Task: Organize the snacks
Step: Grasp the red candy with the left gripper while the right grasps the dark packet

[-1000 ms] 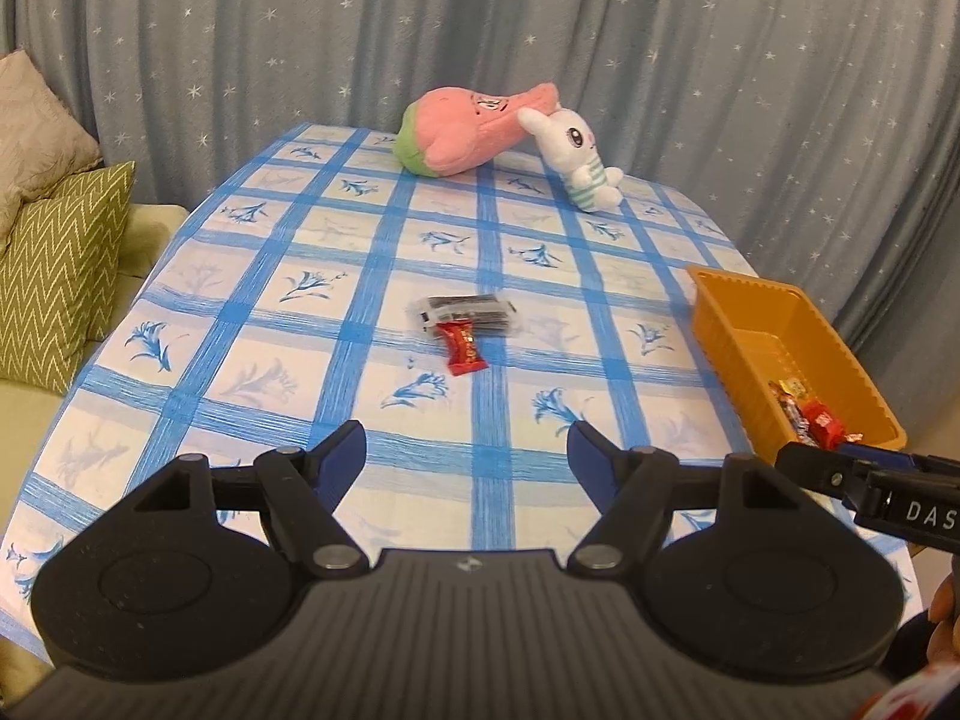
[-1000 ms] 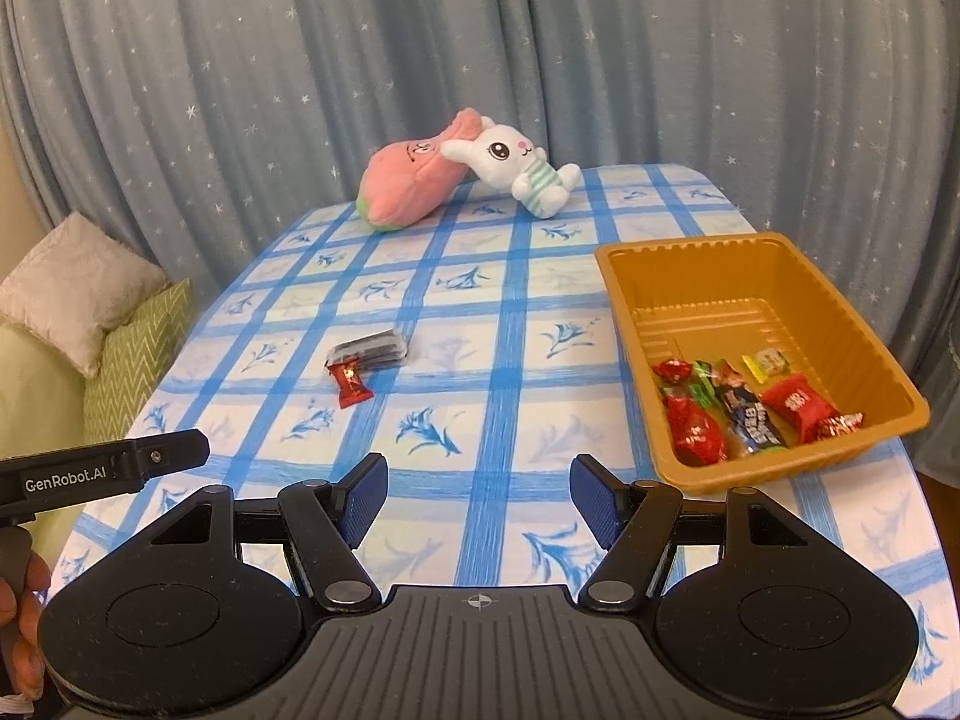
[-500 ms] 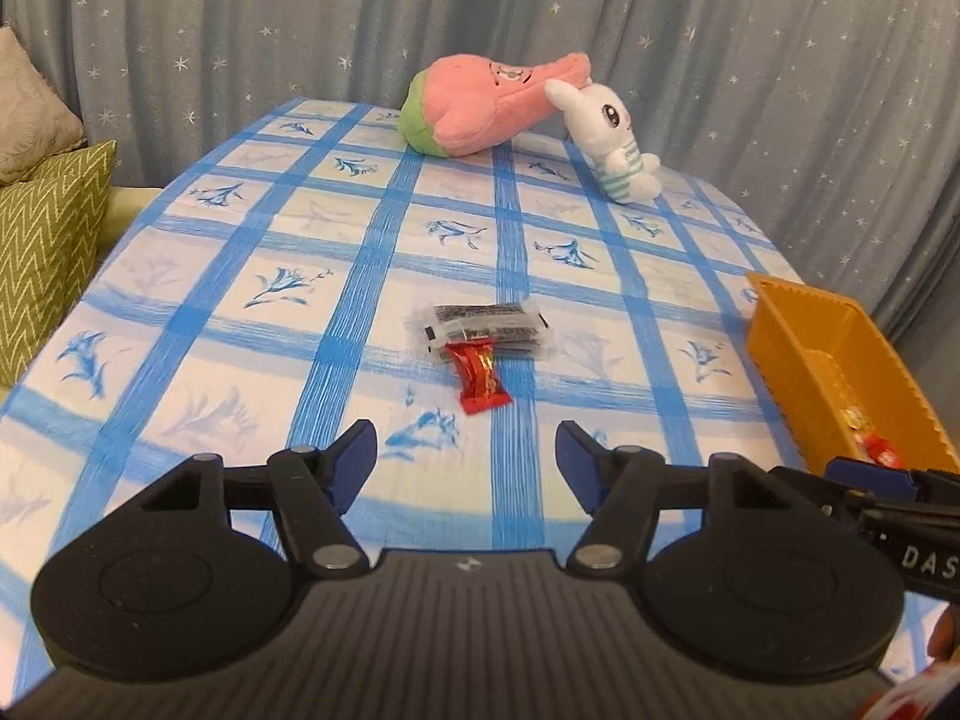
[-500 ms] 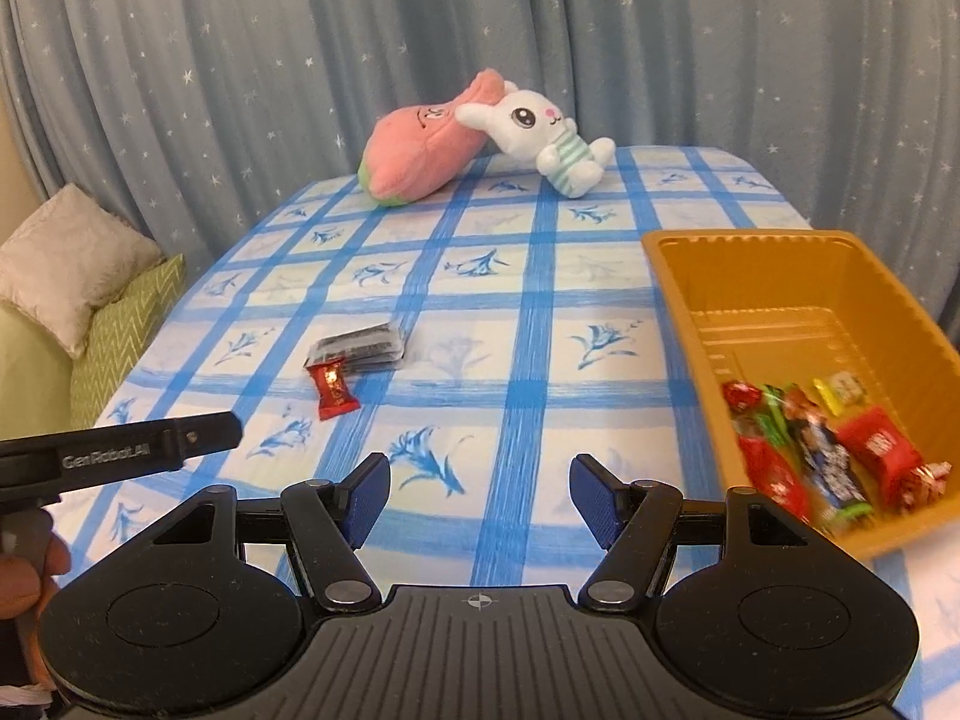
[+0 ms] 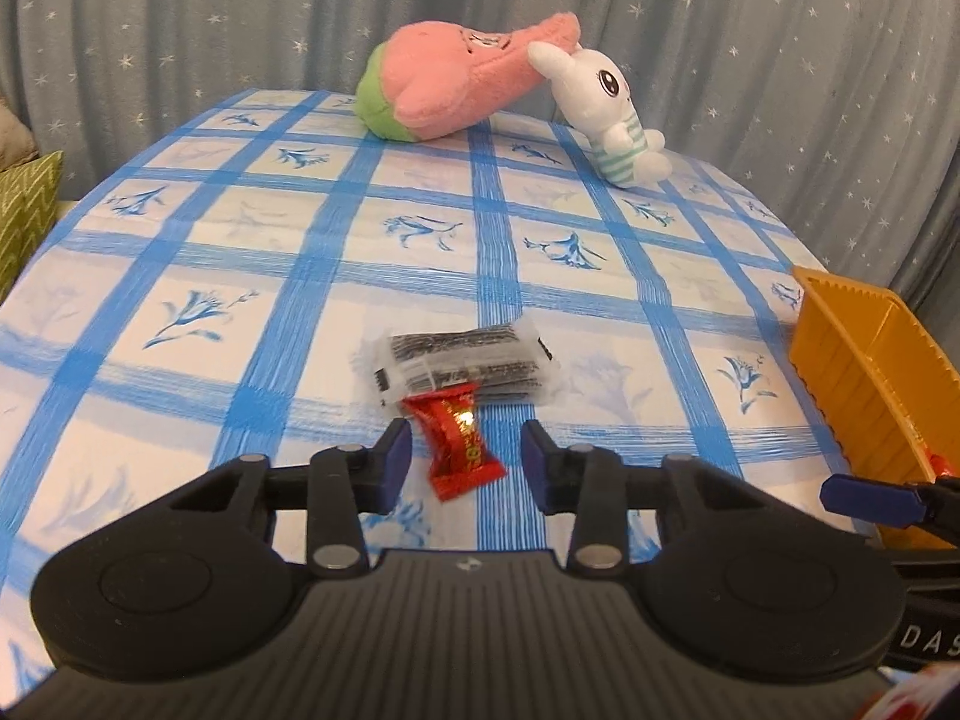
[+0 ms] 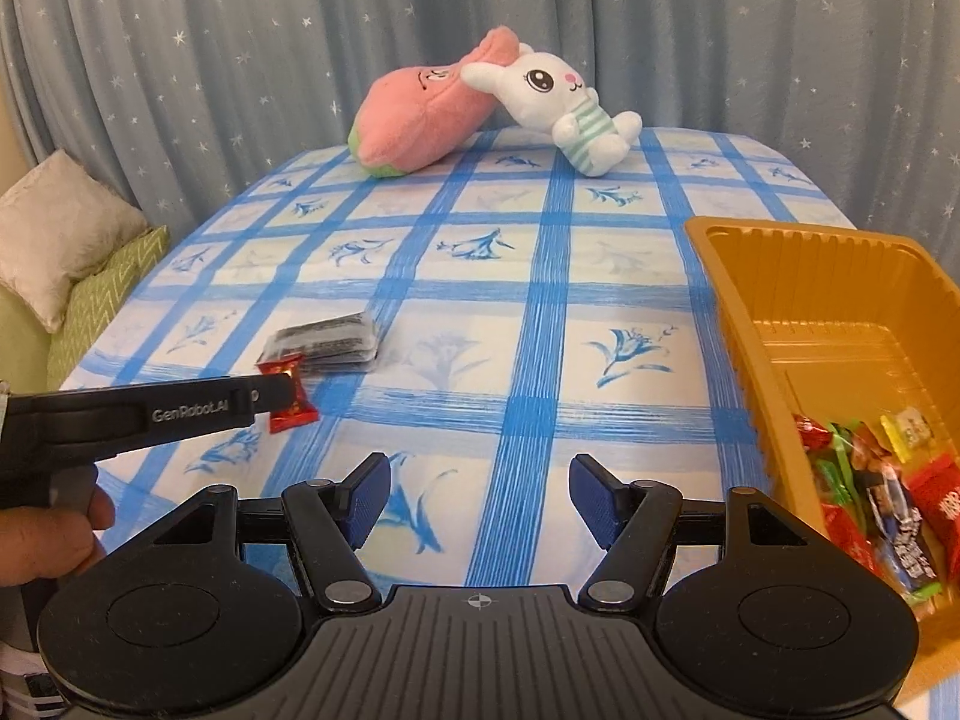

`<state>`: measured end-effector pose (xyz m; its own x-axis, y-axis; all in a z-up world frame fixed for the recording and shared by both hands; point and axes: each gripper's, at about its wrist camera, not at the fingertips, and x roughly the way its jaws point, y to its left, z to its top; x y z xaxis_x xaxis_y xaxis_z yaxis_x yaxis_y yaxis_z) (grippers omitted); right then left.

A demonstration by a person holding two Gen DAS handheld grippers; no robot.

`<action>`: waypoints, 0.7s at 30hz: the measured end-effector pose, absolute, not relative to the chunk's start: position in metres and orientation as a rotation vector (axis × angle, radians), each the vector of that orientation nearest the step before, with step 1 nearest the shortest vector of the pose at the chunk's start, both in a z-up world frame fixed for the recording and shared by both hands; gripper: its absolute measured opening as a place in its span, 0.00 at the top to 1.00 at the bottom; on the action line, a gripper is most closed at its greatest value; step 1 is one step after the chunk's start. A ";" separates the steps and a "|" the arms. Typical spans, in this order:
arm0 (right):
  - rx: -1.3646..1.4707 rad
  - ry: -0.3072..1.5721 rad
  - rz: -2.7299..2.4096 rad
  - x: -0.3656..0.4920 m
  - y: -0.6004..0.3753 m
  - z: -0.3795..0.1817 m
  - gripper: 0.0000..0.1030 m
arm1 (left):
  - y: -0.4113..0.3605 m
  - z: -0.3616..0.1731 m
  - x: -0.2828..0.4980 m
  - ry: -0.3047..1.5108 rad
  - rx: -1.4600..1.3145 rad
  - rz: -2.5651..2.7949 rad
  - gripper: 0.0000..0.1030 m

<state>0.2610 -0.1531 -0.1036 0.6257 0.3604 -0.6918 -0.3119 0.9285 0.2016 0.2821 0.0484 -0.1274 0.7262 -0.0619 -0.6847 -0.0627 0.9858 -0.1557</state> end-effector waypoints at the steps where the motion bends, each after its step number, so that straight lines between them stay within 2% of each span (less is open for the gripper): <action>1: 0.065 0.808 0.385 0.263 -0.152 -0.105 0.35 | 0.048 -0.130 0.285 0.760 -0.167 -0.001 0.71; 7: 0.056 0.814 0.393 0.274 -0.145 -0.113 0.35 | 0.051 -0.137 0.293 0.776 -0.125 -0.008 0.82; 15: 0.019 0.791 0.482 0.291 -0.120 -0.116 0.35 | 0.089 -0.123 0.276 0.814 -0.023 -0.054 0.83; 21: -0.135 0.721 0.620 0.313 -0.083 -0.117 0.35 | 0.127 -0.127 0.271 0.816 -0.093 -0.022 0.83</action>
<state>0.3132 -0.0835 -0.1172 0.5813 0.4840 -0.6541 -0.5742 0.8135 0.0917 0.2706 0.1270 -0.1270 0.6852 -0.0557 -0.7262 -0.0161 0.9957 -0.0915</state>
